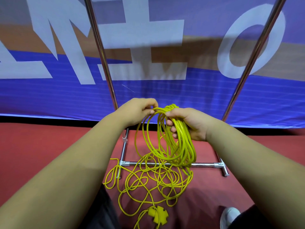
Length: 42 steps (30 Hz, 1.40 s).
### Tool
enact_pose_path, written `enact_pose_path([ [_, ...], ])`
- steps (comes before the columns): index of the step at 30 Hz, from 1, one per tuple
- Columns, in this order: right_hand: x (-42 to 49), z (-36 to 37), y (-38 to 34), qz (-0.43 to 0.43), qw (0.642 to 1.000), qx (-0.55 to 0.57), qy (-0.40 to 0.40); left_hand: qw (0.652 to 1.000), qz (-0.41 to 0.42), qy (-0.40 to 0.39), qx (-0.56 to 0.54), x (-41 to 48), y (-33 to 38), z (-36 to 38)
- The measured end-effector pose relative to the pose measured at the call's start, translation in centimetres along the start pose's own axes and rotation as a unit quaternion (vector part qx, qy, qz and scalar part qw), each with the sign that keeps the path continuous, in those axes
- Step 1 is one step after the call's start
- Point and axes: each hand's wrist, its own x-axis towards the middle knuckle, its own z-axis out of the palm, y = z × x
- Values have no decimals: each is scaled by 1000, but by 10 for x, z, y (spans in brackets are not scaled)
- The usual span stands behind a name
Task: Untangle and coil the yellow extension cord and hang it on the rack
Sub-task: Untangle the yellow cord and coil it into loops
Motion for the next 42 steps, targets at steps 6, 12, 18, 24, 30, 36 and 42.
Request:
enact_pose_path([
  [6, 1, 0, 3, 3, 1000, -3, 12, 991, 103, 63, -60, 1, 23, -7],
  [12, 1, -1, 0, -9, 1000, 1, 1, 992, -108, -20, -65, -3, -19, -2],
  [18, -2, -2, -6, -19, 1000, 16, -5, 983, -153, -47, 94, -2, -36, 3],
  [24, 2, -8, -3, -10, 1000, 26, 8, 976, -58, -34, 205, 10, -24, 9],
  [30, 3, -11, -1, -4, 999, 33, -5, 965, 83, 70, 240, 15, -1, 10],
  [36, 3, -14, -2, -9, 1000, 18, 4, 985, -33, 84, 145, 18, -10, 17],
  [42, 2, -17, -6, -32, 998, 49, -6, 978, -195, -34, 73, 10, -37, 27],
])
